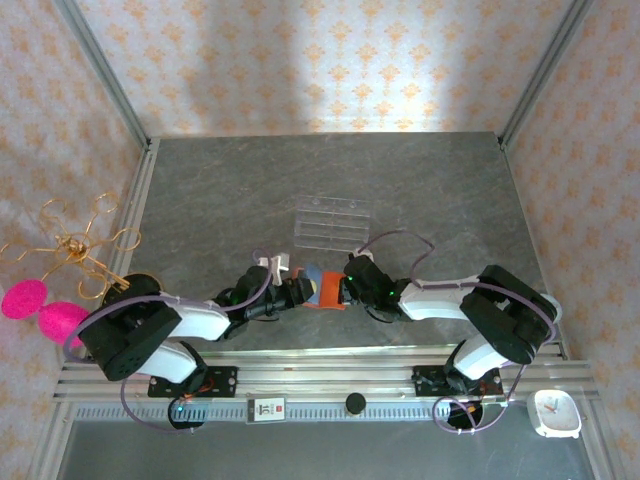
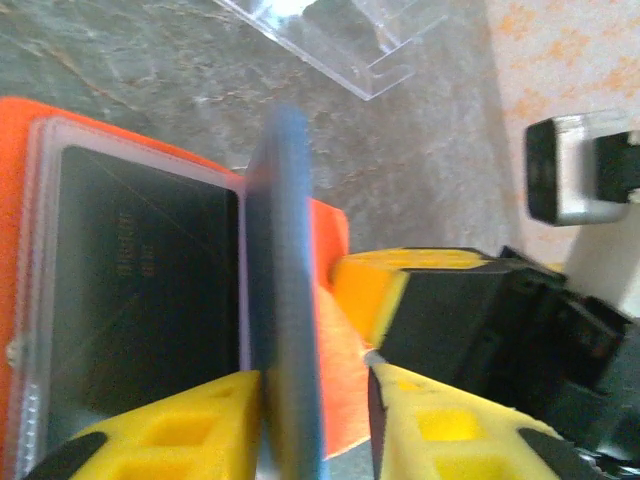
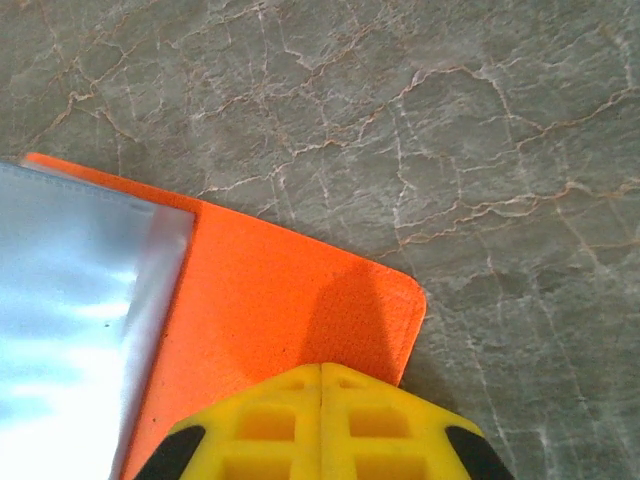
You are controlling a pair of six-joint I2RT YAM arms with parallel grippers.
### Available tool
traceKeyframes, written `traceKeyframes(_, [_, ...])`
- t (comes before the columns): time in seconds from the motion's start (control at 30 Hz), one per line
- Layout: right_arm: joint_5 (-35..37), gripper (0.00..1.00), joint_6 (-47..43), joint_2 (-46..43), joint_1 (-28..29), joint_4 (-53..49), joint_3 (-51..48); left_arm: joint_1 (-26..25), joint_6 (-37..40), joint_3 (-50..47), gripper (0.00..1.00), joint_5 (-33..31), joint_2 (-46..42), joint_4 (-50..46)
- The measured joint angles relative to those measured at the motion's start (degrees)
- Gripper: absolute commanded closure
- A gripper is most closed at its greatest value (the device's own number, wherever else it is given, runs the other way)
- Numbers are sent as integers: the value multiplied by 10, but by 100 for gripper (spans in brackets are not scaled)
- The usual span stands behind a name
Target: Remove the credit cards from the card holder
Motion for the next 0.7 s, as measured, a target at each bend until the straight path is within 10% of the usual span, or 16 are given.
traceKeyframes(0.7, [-3, 100, -20, -8, 0, -1, -4, -3, -2, 1, 81, -9, -45, -19])
